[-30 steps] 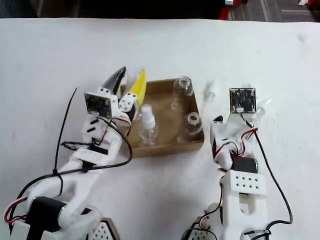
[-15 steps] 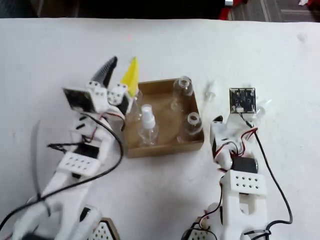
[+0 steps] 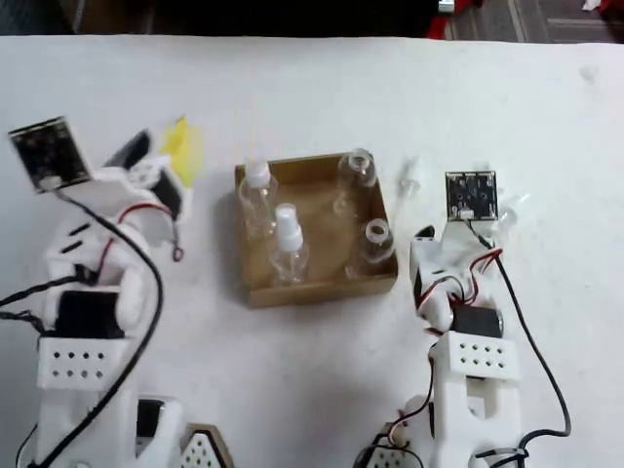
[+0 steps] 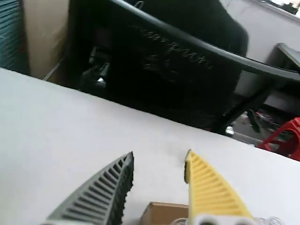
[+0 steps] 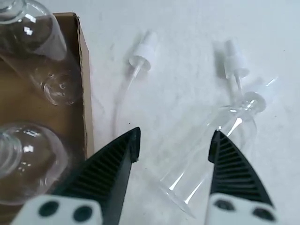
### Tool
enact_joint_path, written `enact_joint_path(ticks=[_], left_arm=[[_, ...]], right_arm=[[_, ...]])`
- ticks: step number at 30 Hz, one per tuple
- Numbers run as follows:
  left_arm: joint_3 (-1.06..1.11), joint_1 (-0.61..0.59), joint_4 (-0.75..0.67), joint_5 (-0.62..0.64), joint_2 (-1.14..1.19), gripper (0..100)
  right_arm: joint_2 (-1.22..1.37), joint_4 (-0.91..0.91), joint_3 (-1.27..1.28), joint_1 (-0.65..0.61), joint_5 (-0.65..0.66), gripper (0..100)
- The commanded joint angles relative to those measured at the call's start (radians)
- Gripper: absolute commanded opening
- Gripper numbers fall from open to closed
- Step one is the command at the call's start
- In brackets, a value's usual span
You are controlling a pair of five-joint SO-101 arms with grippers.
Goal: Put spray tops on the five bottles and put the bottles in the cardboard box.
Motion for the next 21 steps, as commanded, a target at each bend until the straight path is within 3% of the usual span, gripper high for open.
enact_joint_path(ticks=[1,4,7,14,21], left_arm=[[0.048,-0.191,0.026,0.012,-0.03,17],[0.12,-0.26,0.02,0.037,-0.03,17],[0.212,-0.28,-0.044,0.101,-0.03,17],[0.489,-0.277,-0.525,-0.055,-0.028,17],[0.476,-0.277,-0.488,-0.06,-0.027,17]], right_arm=[[-0.019,0.102,-0.089,0.001,0.0,20.9],[-0.01,0.275,-0.209,0.001,-0.058,20.9],[-0.01,0.334,-0.253,0.001,-0.064,20.9],[-0.01,0.337,-0.262,-0.002,-0.064,20.9],[-0.007,0.49,-0.445,0.044,-0.133,21.1]])
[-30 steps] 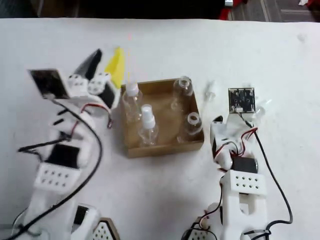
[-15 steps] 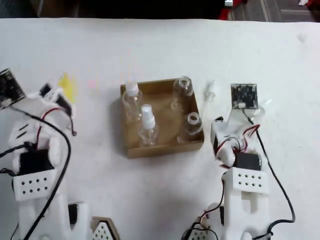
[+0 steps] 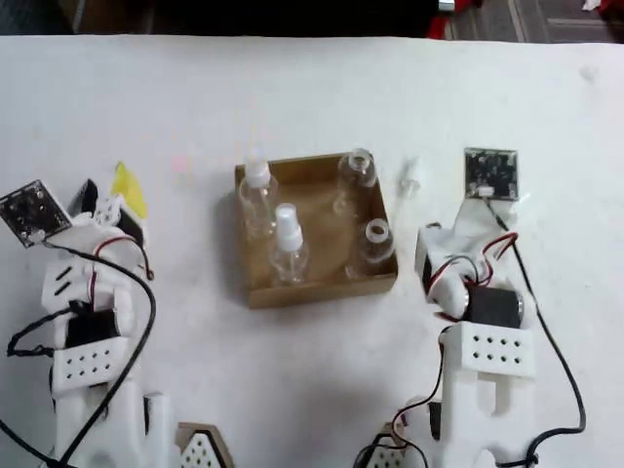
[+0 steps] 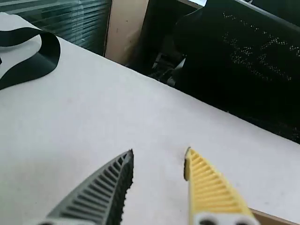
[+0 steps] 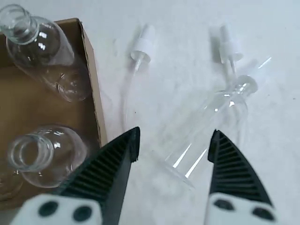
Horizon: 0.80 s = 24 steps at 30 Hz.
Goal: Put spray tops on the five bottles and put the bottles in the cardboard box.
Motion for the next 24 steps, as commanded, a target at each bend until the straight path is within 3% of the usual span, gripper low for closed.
enact_joint_path(ticks=[1,6,13,20,24], left_arm=[[-0.015,-0.015,-0.006,-0.014,-0.024,17],[-0.055,-0.01,-0.037,-0.041,0.097,17],[-0.299,0.038,-0.035,-0.129,0.575,17],[-0.525,0.018,0.236,-0.129,0.72,12],[-0.525,0.018,0.245,-0.129,0.717,12]], right_arm=[[0.001,0.125,-0.193,0.045,-0.04,21.1],[0.202,0.213,-0.385,0.068,-0.037,21.1],[0.717,0.364,-0.83,0.28,-0.04,20.9],[1.116,0.529,-1.221,0.377,-0.034,21.1],[1.3,0.53,-1.398,0.357,-0.037,20.9]])
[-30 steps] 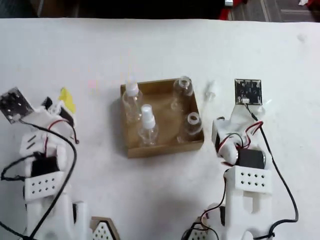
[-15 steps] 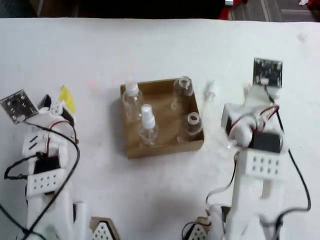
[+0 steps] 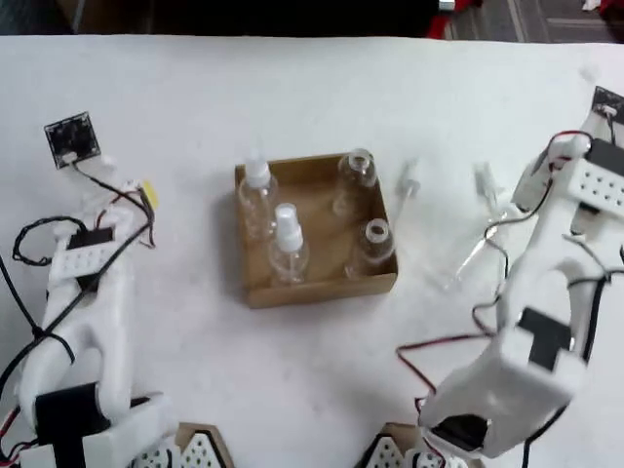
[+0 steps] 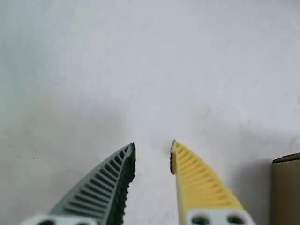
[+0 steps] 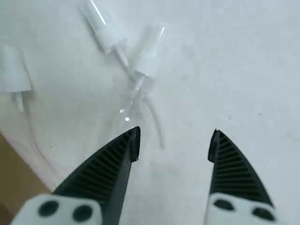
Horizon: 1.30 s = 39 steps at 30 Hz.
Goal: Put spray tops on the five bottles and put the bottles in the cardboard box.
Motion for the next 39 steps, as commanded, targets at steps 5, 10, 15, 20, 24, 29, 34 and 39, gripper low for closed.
enact_joint_path(ticks=[5,10,15,20,24,29,34,39], left_arm=[[-0.068,-0.002,0.015,-0.014,0.002,12],[-0.071,0.004,0.015,-0.017,0.004,12],[-0.072,0.004,0.015,-0.017,0.004,12],[-0.072,0.004,0.015,-0.017,0.004,12],[-0.072,0.004,0.015,-0.017,0.005,12],[-0.072,0.004,0.015,-0.017,0.007,12],[-0.072,0.004,0.015,-0.017,0.008,12],[-0.072,0.004,0.015,-0.017,0.008,12]], right_arm=[[0.311,0.025,-0.333,-0.053,-0.011,20.9],[0.429,0.027,-0.411,-0.068,-0.1,20.9],[0.493,0.002,-0.47,-0.059,-0.1,20.9],[0.576,-0.022,-0.508,-0.062,-0.1,14.5],[0.628,-0.015,-0.563,-0.05,-0.1,1.1],[0.581,0.14,-0.678,-0.022,-0.098,1.5],[0.463,0.308,-0.839,-0.005,-0.06,1.6],[0.344,0.318,-0.862,0.019,-0.012,1.6]])
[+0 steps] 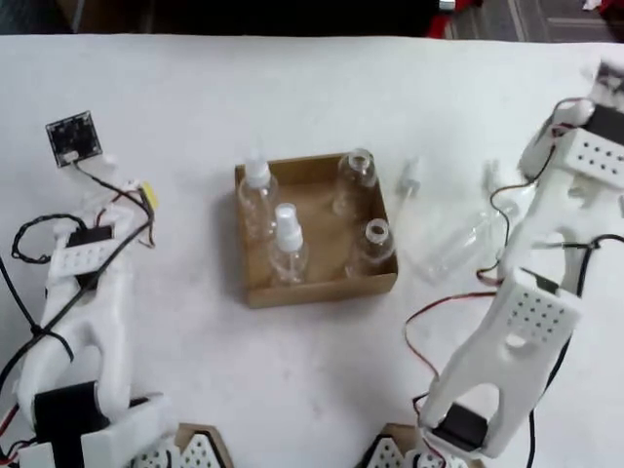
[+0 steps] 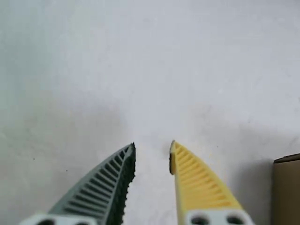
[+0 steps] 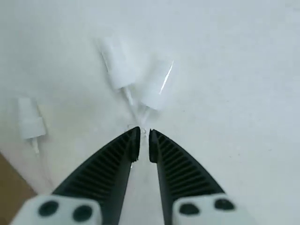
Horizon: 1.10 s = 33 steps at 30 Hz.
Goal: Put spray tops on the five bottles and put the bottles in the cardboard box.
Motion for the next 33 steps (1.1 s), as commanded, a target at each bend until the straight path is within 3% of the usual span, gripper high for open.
enact_joint_path(ticks=[1,9,16,19,23,33], left_arm=[[-0.06,0.004,0.005,-0.008,-0.002,12],[-0.06,0.025,0.005,-0.009,-0.002,12],[-0.06,0.025,0.005,-0.009,-0.002,12],[-0.06,0.022,0.005,-0.009,-0.002,12],[-0.06,0.022,0.005,-0.009,-0.004,12],[-0.06,0.024,0.005,-0.009,-0.007,12]], right_arm=[[-0.156,0.03,-0.052,0.05,0.035,1.6],[-0.174,0.027,0.038,0.116,0.035,1.8],[-0.07,0.025,0.129,-0.01,0.021,2.7],[-0.028,0.018,0.129,-0.054,-0.035,9.6],[0.041,-0.091,0.127,-0.044,-0.037,18.3],[0.168,-0.298,0.127,0.002,-0.037,18.7]])
